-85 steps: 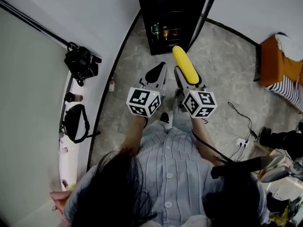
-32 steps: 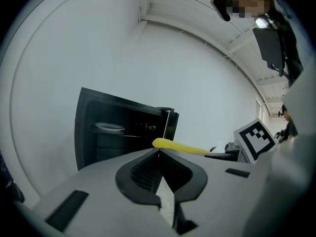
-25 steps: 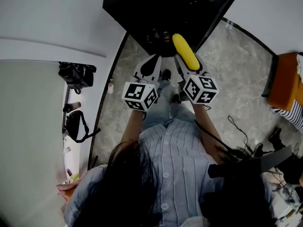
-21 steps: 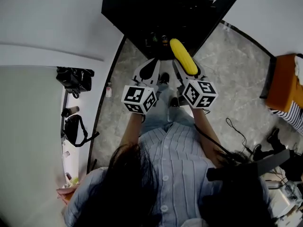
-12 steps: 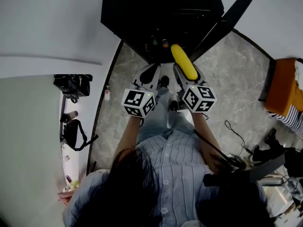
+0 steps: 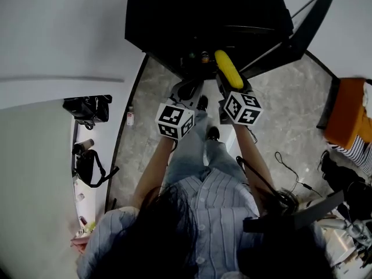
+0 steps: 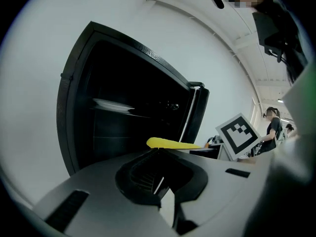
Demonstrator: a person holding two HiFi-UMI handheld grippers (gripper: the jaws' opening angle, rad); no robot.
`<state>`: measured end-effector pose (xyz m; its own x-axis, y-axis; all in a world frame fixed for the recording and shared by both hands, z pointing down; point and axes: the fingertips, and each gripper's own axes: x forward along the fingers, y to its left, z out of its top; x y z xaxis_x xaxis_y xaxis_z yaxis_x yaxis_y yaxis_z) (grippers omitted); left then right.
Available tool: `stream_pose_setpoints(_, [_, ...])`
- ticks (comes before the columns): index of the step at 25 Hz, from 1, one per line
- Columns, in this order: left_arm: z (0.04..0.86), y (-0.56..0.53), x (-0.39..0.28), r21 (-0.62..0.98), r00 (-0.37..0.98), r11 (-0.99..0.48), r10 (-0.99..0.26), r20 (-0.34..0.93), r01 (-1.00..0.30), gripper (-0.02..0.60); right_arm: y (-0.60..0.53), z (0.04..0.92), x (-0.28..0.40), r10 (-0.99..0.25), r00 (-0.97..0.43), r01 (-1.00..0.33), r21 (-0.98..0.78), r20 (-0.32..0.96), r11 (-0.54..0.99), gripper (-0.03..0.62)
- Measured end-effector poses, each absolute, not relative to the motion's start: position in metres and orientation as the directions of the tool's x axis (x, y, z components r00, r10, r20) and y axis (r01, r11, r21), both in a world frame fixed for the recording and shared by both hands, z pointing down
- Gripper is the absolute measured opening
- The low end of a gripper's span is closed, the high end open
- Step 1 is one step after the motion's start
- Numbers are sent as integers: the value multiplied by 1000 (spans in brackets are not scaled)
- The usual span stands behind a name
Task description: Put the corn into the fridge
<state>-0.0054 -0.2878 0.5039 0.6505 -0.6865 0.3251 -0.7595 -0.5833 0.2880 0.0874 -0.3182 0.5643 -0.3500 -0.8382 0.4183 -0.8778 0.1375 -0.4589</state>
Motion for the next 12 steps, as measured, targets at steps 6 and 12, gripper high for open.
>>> stream_pose_setpoints(6, [510, -308, -11, 291, 643, -574, -696, 319, -765, 9, -357, 601, 83, -814, -329, -899, -423, 478, 114, 267])
stream_pose_setpoints(12, [519, -309, -22, 305, 626, -548, -709, 325, -779, 9, -387, 635, 87, -795, -278, -926, -371, 538, 73, 267])
